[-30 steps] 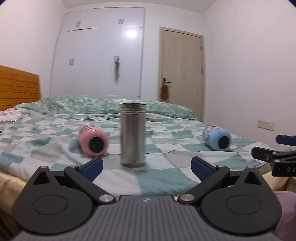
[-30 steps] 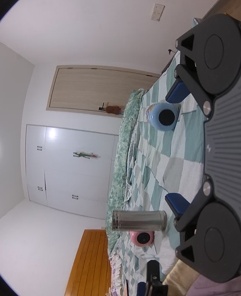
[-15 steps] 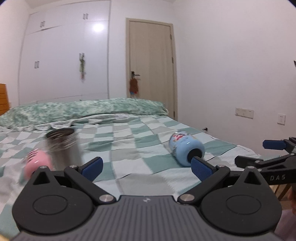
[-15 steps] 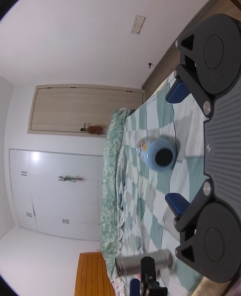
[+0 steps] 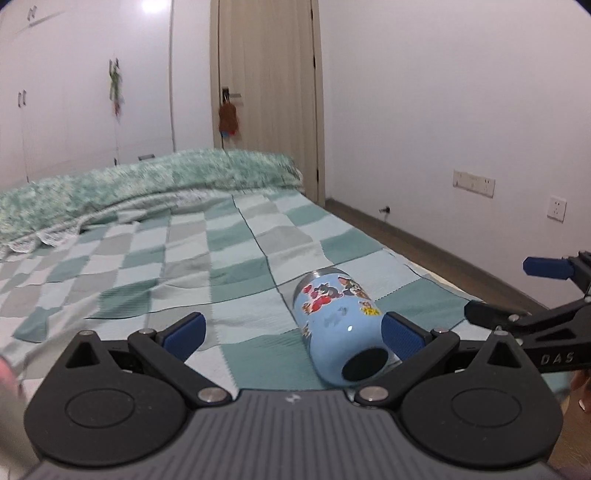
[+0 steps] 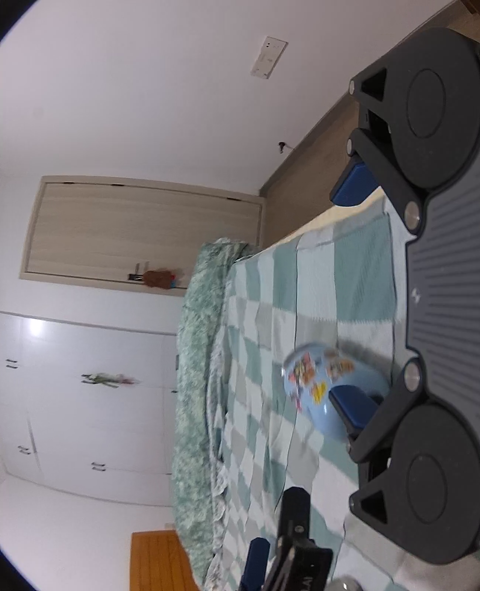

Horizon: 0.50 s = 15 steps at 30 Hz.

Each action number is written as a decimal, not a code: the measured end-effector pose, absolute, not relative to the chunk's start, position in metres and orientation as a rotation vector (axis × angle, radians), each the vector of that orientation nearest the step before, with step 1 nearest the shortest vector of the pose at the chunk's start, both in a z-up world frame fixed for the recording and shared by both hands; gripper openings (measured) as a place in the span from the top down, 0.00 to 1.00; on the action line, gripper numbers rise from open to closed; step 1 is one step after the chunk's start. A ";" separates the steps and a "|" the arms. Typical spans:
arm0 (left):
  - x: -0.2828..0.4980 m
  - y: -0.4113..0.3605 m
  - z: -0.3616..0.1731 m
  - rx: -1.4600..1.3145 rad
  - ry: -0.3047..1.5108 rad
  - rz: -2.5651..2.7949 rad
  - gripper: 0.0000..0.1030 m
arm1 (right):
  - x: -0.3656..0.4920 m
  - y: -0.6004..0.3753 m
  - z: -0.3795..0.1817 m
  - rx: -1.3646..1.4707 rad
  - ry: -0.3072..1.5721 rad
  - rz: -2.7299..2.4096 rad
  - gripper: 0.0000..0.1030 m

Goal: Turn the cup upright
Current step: 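Move the left tool to the lying blue cartoon cup and grasp it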

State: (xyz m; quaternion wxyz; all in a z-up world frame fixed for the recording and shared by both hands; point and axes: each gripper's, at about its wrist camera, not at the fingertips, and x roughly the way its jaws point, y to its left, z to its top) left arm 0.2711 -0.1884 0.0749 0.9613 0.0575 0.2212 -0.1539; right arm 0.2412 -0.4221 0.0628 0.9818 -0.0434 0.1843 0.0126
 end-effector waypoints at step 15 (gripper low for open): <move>0.391 -0.253 0.047 0.148 0.800 -0.352 0.00 | 0.321 -0.485 0.038 0.006 0.451 -0.058 0.00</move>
